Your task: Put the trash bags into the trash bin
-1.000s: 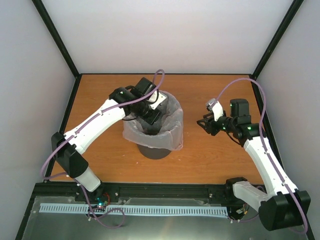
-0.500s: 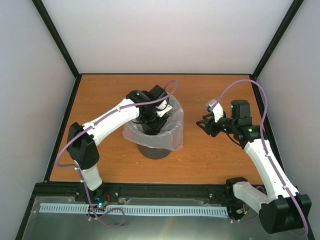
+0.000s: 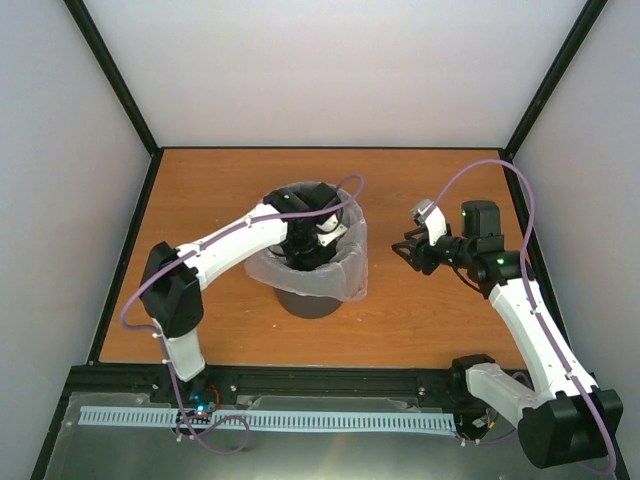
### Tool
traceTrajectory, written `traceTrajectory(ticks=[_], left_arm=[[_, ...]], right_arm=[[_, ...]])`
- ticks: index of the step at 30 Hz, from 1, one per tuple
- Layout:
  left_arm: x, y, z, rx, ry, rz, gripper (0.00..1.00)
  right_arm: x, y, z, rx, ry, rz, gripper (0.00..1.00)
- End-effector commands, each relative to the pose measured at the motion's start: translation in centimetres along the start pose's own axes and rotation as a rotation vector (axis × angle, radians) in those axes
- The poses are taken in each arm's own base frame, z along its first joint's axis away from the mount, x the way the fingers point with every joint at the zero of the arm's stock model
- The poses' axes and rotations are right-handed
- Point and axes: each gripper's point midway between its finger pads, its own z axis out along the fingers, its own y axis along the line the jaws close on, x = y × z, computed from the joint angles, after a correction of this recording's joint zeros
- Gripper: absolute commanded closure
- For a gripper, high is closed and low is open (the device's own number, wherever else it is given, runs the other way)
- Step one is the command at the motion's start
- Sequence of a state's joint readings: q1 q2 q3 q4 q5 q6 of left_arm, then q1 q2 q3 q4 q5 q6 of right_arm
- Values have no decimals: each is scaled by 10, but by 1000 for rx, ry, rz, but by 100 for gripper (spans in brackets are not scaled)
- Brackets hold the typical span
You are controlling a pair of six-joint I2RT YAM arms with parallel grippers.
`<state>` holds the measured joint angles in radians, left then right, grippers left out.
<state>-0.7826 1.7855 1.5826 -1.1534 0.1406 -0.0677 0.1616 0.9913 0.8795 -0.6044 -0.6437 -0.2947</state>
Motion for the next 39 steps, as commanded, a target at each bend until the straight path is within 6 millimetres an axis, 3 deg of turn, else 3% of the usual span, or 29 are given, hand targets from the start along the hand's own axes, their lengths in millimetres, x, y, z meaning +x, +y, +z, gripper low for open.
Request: traceTrajectory(ticks=[1, 11, 20, 24, 33, 39], left_arm=[[6, -12, 10, 18, 42, 16, 99], [19, -20, 21, 44, 72, 17, 99], [9, -16, -23, -9, -42, -29, 95], [12, -10, -30, -46, -44, -38, 95], [27, -7, 6, -39, 60, -45, 96], [29, -18, 25, 36, 83, -19, 96]], right_arm=[[-4, 2, -3, 3, -23, -24, 54], [-3, 0, -3, 15, -20, -25, 54], [-3, 0, -2, 13, -18, -21, 54], [-4, 0, -3, 14, -21, -23, 54], [-4, 1, -4, 14, -24, -27, 53], [-4, 2, -4, 8, -25, -27, 53]])
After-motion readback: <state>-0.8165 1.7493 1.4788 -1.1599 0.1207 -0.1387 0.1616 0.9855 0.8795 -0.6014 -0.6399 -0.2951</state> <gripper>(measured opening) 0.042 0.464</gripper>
